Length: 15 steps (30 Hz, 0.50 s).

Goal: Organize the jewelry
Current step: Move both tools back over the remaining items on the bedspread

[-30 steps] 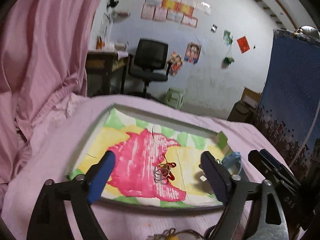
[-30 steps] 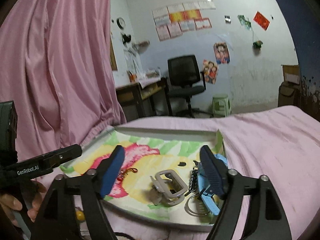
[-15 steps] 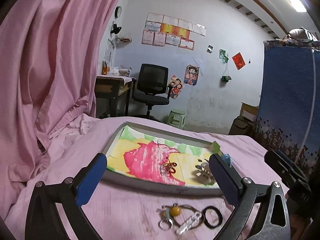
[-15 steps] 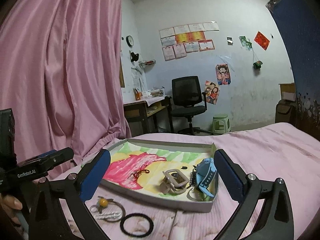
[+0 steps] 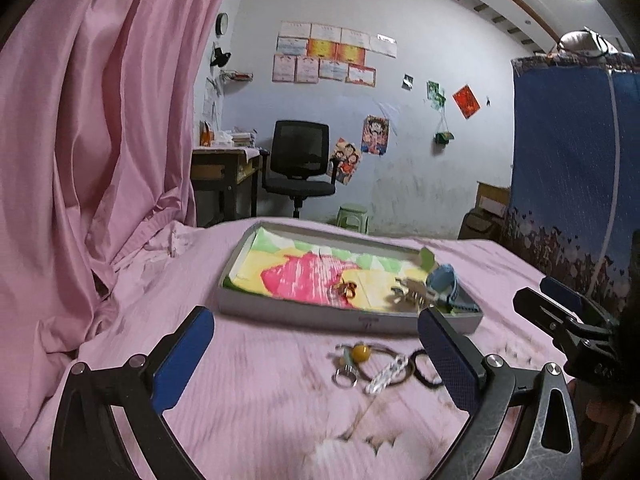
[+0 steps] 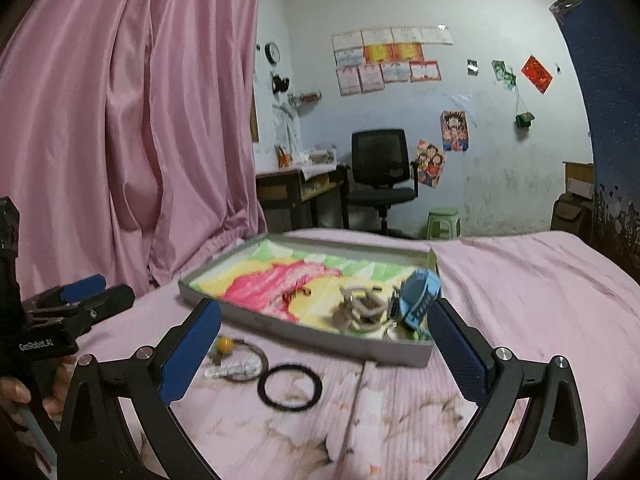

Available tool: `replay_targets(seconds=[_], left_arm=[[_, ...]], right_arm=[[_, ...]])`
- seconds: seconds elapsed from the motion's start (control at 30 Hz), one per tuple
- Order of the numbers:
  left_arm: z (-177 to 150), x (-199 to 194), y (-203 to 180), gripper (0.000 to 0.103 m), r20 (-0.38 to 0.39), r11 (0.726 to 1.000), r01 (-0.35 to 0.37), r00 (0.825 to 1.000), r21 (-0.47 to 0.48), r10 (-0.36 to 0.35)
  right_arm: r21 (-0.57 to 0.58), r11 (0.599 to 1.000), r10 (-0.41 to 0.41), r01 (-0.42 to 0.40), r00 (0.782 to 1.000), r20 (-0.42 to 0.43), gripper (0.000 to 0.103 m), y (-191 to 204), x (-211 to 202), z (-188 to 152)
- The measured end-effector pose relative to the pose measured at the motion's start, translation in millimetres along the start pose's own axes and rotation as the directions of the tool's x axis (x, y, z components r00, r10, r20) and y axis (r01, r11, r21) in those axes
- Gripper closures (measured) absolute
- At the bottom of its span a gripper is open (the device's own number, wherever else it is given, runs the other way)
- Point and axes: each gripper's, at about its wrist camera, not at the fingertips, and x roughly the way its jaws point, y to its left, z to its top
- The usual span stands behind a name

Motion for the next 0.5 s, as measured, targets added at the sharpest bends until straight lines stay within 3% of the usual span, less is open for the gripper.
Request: replay_targets(seconds=[0.27, 0.33, 0.4, 0.5], left_arm=[[-14, 11, 7, 0.001, -0.118, 0.999, 0.049, 0.992, -0.011, -0.05], [-16, 18, 6, 0.001, -0.155, 0.998, 0.067, 0.986, -0.005, -0.067], [-18, 24, 4, 0.002, -0.182, 0.997, 0.083, 0.98, -0.001, -0.082], [-21, 33, 1, 0.015, -0.228, 0.994, 0.107, 0.968, -0.002, -0.105]], right_arm=[[-0.007, 0.999, 0.038, -0.04, 0.989, -0.14, 0.002, 1, 20, -12], [-0.006, 0.999, 0.043, -0.045, 0.985, -0.167, 0.007, 1, 25, -15], [0.001, 0.999, 0.052, -0.052, 0.978, -0.2, 0.022, 0, 31, -19], [0.025, 0.998, 0.062, -0.058, 0.966, -0.249, 0.033, -4, 41, -24]])
